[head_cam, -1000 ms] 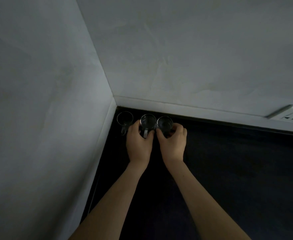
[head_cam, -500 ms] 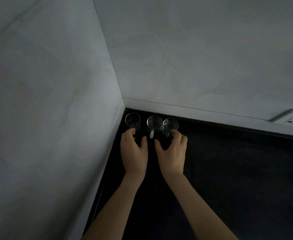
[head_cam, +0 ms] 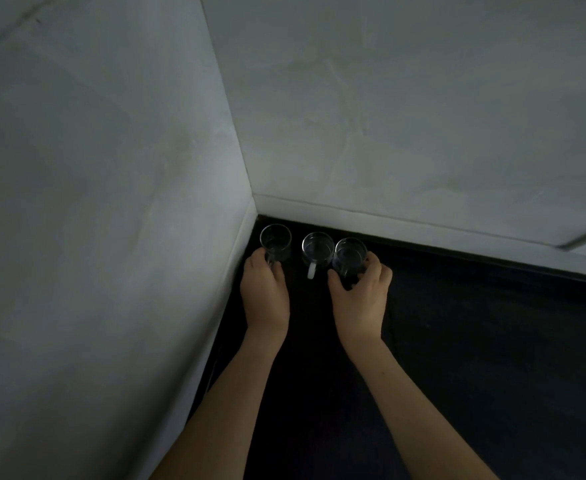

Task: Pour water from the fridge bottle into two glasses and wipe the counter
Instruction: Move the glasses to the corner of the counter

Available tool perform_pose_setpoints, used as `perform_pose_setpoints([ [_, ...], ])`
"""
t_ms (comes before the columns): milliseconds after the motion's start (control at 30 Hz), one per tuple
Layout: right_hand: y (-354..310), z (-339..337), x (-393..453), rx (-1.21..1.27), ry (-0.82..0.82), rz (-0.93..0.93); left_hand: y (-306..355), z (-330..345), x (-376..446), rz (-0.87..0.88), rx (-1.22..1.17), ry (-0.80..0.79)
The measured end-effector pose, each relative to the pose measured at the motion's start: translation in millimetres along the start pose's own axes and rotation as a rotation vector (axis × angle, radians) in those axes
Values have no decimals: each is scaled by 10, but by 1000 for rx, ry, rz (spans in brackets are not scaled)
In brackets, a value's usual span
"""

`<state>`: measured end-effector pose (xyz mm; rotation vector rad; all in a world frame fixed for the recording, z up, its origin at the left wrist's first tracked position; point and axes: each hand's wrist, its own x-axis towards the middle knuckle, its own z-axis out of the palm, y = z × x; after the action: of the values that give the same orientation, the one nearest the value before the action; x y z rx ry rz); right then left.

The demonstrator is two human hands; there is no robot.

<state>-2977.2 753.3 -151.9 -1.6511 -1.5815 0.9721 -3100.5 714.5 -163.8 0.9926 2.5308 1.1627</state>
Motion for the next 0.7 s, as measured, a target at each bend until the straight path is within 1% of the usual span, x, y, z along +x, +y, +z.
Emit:
perform_pose_setpoints([
  [233,9,4,36,7,-6,9,13,-26,-25,9,-16,-7],
  [333,2,-5,35,26,-7,19,112,-71,-151,70,23,54],
  [400,-7,-8,39,33,-8,13,190,-57,-235,121,33,63],
  [600,8,-32,86,26,-16,12,279,157,-223,141,116,-121],
  [700,18,-39,113,14,-11,5,298,166,-200,126,99,-124],
])
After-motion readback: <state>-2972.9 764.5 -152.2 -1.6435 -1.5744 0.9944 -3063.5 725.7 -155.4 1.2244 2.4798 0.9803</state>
